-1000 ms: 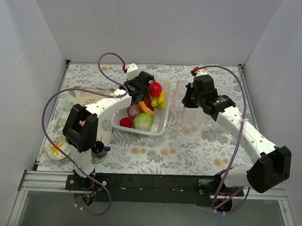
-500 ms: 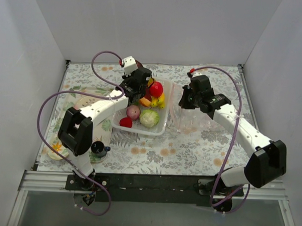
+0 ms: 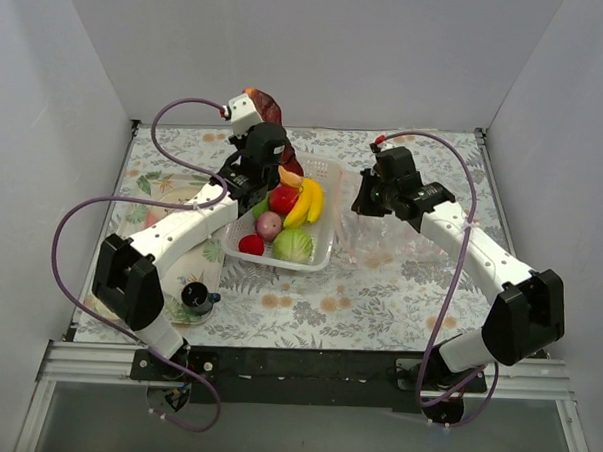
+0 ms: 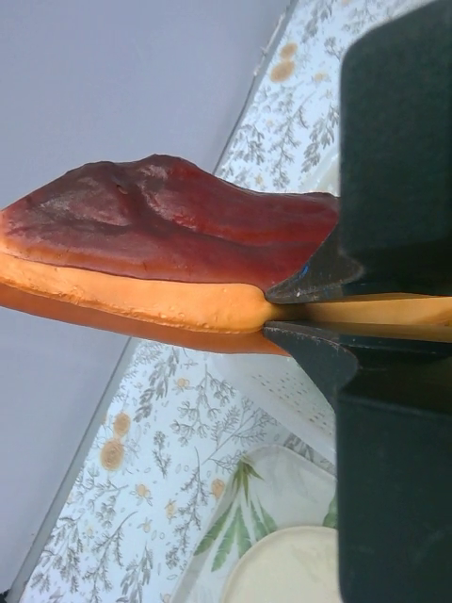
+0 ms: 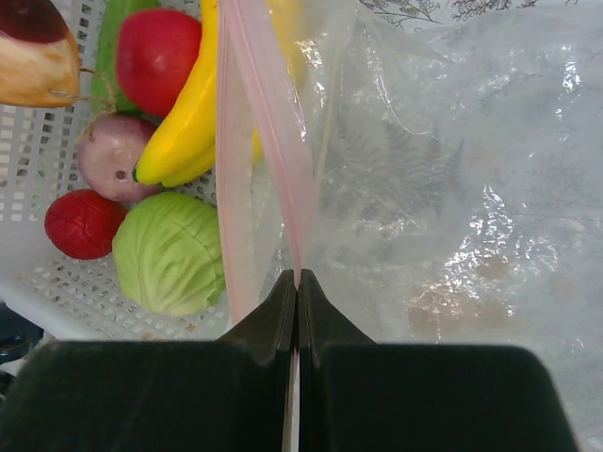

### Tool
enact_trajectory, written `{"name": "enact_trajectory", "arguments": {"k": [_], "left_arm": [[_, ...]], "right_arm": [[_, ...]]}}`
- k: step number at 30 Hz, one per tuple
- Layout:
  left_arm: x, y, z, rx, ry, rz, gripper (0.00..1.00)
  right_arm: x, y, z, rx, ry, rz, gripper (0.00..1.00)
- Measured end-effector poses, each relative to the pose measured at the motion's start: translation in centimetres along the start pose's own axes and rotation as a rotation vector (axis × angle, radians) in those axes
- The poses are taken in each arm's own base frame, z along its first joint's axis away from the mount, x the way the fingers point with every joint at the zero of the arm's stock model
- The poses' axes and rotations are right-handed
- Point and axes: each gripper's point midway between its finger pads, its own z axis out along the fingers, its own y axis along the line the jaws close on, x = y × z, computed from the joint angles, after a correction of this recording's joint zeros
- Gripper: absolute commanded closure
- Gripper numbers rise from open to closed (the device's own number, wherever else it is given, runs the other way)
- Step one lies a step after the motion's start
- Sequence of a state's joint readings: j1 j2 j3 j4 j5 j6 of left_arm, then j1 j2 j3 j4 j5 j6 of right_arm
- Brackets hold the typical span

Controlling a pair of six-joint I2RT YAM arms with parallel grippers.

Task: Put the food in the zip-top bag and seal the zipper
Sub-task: Pick up the fake food from the bin, then place the fake food in the zipper food storage bag.

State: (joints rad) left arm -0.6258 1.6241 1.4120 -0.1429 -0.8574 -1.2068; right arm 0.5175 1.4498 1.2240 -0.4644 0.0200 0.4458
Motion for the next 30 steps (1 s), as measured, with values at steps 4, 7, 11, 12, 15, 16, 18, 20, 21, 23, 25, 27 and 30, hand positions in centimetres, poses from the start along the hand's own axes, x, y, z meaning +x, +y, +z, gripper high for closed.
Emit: {"name": "enact_trajectory", "arguments": {"k": [4,7,11,12,15,16,18,20,21,23,25,27,30], "left_arm": [[-1.8,-0.5,-0.7,0.029,-0.030,-0.036,1.00],[-2.4,-0.9,-1.2,0.048,-0.040,-0.056,1.00],[-2.3,-2.4,-2.5,0.090,-0.039,-0.076,1.00],[-2.0,-2.9,-2.9,0.104,-0.034,-0.077,1.00],[-1.6,-4.2,-4.1,0.134,-0.025,-0.082,1.00],[-1.6,-4.6,-4.5,0.144,-0.025,-0.086,1.00],[-1.7,-5.5,-5.2,0.163,-0.025,-0.099,1.00],[-2.0,-5.9,-5.5,0.170,-0.029,-0.110,1.00],[-2.1,-6.0,-5.5,0.168,-0.033,-0.114,1.00],[-2.4,-6.0,-5.6,0.164,-0.040,-0.122,1.00],[-2.5,-5.9,-5.6,0.153,-0.047,-0.127,1.00],[-2.5,-5.7,-5.4,0.140,-0.053,-0.132,1.00],[-2.0,-5.8,-5.3,0.126,-0.054,-0.138,1.00]], "right_arm": [[-0.9,0.6,0.1,-0.006,-0.008,0.025,0.99],[-1.9,1.2,0.3,-0.011,-0.018,0.060,0.99],[-2.5,1.7,0.4,-0.016,-0.026,0.134,0.99],[-2.5,1.8,0.5,-0.015,-0.024,0.155,0.99],[-2.6,2.0,0.9,-0.010,-0.019,0.217,0.99],[-2.6,2.0,1.1,-0.008,-0.017,0.231,0.99],[-2.7,2.2,1.6,-0.003,-0.013,0.261,0.99],[-2.7,2.2,1.9,0.002,-0.010,0.288,0.99],[-2.7,2.2,2.0,0.004,-0.008,0.301,0.99],[-2.8,2.2,2.0,0.006,-0.010,0.325,0.99],[-2.9,2.4,2.0,0.003,-0.014,0.352,0.99],[-3.2,2.6,2.0,-0.002,-0.021,0.385,0.99],[-3.8,3.0,1.7,-0.019,-0.049,0.434,0.99]]}}
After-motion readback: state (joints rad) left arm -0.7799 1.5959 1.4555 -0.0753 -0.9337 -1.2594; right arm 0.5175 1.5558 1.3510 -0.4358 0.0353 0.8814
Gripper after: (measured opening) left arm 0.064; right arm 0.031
